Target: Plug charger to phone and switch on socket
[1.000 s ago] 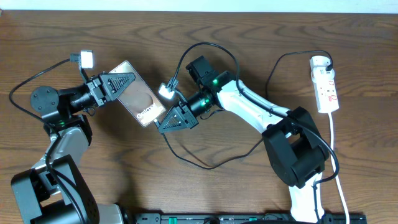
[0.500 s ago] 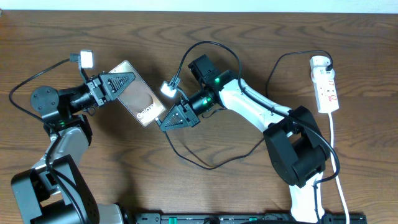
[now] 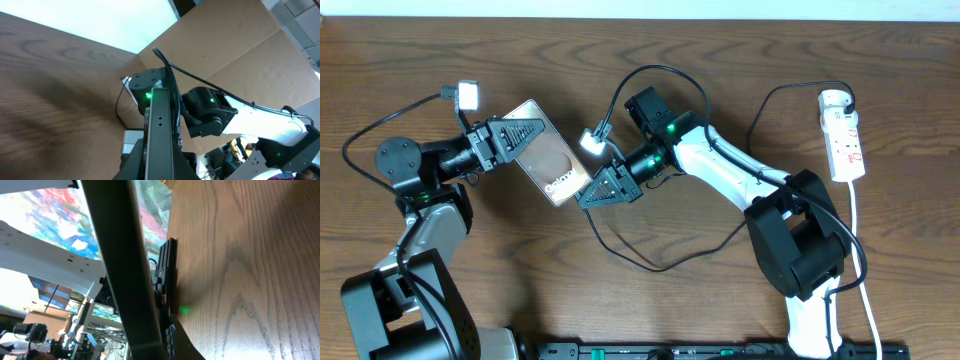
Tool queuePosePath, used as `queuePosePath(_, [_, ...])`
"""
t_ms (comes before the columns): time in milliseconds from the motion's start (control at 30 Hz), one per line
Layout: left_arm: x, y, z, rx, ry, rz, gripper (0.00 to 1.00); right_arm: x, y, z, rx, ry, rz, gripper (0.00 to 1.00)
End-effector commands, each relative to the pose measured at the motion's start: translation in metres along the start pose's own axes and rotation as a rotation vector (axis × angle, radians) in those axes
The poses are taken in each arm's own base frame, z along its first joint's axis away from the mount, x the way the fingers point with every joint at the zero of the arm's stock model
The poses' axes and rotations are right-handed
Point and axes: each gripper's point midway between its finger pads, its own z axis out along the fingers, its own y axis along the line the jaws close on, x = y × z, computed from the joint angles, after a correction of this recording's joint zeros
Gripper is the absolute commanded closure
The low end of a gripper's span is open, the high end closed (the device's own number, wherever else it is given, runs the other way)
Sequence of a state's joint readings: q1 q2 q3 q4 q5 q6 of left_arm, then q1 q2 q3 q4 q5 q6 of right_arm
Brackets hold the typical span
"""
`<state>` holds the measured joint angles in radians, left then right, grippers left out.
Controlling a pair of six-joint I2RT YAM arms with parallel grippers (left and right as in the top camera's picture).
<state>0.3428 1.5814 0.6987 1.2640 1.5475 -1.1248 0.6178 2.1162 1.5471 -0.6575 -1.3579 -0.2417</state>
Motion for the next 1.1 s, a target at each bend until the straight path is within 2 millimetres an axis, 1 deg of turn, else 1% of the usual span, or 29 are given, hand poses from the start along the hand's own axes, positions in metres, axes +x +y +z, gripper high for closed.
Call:
queuePosePath(0, [0.004,-0.007,0.002,0.015,0.027,0.027,0.93,-0.004,0.007,-0.004,-0.034,-0.017,0.000,0.99])
queuePosePath(133, [0.004,-0.007,0.002,0.014,0.027,0.035,0.93,-0.004,0.007,-0.007,-0.031,-0.021,0.007,0.99])
queuePosePath(367, [0.004,-0.006,0.001,0.014,0.026,0.058,0.93,-0.002,0.007,-0.005,-0.033,-0.015,0.018,0.99])
queuePosePath(467, [0.004,-0.006,0.001,0.014,0.026,0.071,0.93,0.002,0.009,-0.002,-0.033,-0.003,0.016,0.99])
queuePosePath(567, [0.004,-0.006,0.001,0.013,0.024,0.072,0.93,0.007,0.006,0.002,-0.008,0.019,0.030,0.99])
queuePosePath(700, [0.000,-0.004,-0.005,0.000,0.008,0.072,0.93,0.013,0.007,0.004,-0.007,0.035,0.031,0.99])
queuePosePath(800, [-0.001,-0.002,-0.009,-0.009,-0.001,0.072,0.93,0.013,0.008,0.004,-0.009,0.036,0.029,0.99])
queuePosePath(1067, [-0.001,-0.003,-0.009,-0.008,0.000,0.071,0.93,0.012,0.009,0.005,-0.019,0.033,0.021,0.99])
